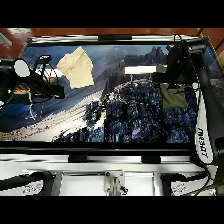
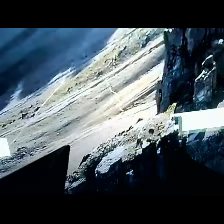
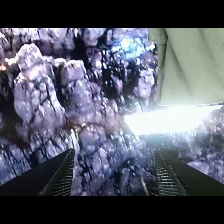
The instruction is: Fold the shirts.
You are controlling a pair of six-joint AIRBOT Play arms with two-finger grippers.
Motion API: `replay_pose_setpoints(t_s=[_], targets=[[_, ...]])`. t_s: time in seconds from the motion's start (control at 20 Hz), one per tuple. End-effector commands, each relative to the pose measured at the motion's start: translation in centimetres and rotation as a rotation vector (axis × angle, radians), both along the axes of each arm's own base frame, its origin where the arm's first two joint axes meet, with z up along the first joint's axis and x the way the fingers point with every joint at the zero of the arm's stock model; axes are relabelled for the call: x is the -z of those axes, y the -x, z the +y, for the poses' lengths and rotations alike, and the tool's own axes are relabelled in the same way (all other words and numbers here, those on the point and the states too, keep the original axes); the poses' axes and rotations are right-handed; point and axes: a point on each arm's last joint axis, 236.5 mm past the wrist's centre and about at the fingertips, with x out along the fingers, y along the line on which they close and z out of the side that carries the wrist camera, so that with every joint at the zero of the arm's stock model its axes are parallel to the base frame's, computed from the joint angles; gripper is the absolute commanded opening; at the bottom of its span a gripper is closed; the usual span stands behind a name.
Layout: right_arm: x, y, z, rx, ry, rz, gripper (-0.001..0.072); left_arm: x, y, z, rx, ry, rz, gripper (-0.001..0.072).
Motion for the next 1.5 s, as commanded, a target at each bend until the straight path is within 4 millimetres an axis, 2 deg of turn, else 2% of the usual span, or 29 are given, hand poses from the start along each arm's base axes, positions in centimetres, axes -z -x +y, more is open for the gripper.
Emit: replay_pose_setpoints(t_s=[0.0,0.65,0.8,0.9,1.0,1.1,1.25,1.45], targets=[[0.0,0.0,0.0,-0.001,0.000,0.000,0.0604,0.0,0.0,0.0,0.000,0.000,0.000,0.0700],[0.0,-0.1,0.1,0.000,-0.001,-0.002,0.0604,0.0,0.0,0.0,0.000,0.000,0.000,0.0700],[-0.2,-0.9,0.2,-0.004,-0.006,-0.037,0.0604,0.0,-0.4,-0.1,-0.001,0.003,-0.017,0.0700],[-0.4,-1.5,0.3,-0.007,-0.011,-0.065,0.0604,-0.5,-1.9,-0.3,-0.004,0.015,-0.080,0.0700],[-0.9,-3.1,0.1,-0.011,-0.002,-0.138,0.0604,-1.3,-4.1,-1.0,-0.013,0.048,-0.175,0.0700],[-1.0,-3.3,0.2,-0.012,-0.005,-0.146,0.0604,-2.5,-6.6,-2.1,-0.023,0.102,-0.286,0.0701],[-1.3,-4.1,0.4,-0.016,-0.009,-0.179,0.0604,-4.8,-9.8,-2.4,-0.036,0.133,-0.448,0.0701],[-1.5,-4.9,0.5,-0.020,-0.015,-0.215,0.0604,-6.4,-11.8,-2.6,-0.046,0.152,-0.556,0.0697]])
